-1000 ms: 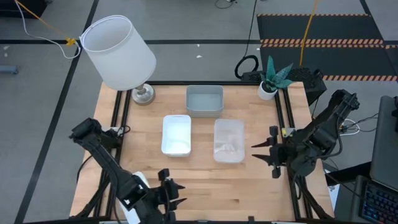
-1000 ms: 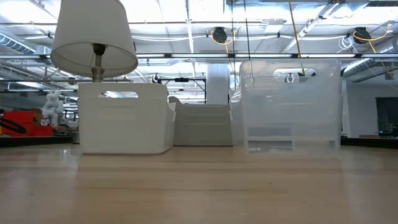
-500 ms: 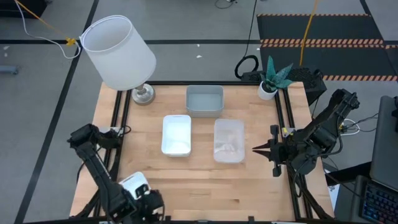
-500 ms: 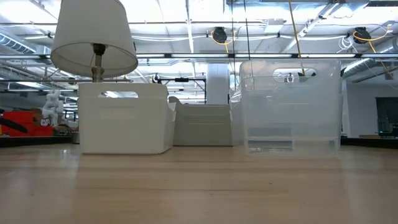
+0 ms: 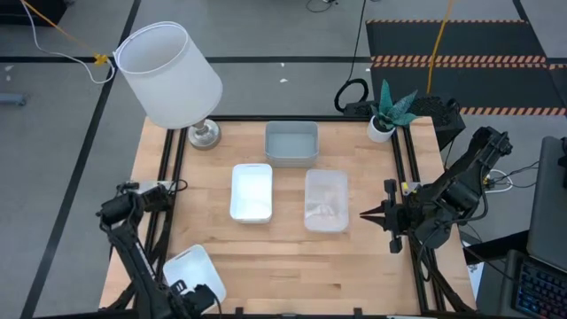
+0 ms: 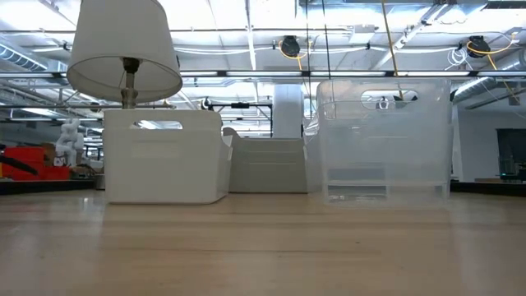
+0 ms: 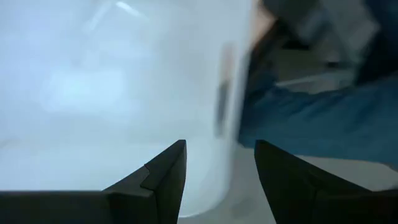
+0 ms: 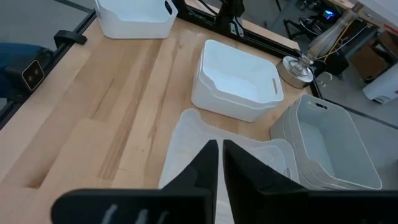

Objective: Stack baskets by color
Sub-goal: Stack the bottom white bin on top of the top white bin

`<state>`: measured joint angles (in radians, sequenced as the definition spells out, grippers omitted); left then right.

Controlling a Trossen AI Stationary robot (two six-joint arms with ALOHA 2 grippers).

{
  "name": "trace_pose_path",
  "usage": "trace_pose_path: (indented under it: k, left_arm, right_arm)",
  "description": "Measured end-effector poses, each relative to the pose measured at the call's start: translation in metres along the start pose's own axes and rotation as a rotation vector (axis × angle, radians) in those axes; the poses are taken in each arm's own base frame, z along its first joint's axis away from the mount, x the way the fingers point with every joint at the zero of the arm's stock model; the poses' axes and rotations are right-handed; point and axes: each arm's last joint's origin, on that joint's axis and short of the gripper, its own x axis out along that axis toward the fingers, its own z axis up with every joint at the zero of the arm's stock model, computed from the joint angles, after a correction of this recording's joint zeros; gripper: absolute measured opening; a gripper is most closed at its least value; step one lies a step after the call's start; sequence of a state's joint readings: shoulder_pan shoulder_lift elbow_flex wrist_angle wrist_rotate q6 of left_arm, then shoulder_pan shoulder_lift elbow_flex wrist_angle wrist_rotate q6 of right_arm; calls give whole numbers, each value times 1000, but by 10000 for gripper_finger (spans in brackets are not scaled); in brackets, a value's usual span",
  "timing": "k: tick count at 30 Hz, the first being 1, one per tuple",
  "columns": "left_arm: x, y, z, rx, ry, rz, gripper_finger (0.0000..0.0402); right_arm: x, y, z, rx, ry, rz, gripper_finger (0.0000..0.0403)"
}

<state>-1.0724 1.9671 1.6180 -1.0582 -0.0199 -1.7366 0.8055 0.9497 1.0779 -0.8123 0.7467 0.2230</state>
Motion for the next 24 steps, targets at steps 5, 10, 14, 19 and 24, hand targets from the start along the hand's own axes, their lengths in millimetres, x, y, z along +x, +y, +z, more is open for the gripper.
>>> trace_pose_path:
  k: [5,10,14,19,24]
  left_arm:
    - [4,3,-8,9,-1,38,190]
    - [4,5,-14,23,-6,35,190]
    - [6,5,-19,51,-9,21,190]
    - [6,5,-25,93,-43,4,190]
    - [11,4,-28,169,-83,-4,190]
  right_arm:
    - [0,0,0,0,0,0,15]
    - [0,0,0,0,0,0,15]
    - [0,0,0,0,0,1,15]
    - [0,1,0,-1,5,18,15]
    - [0,1,0,-1,5,18,15]
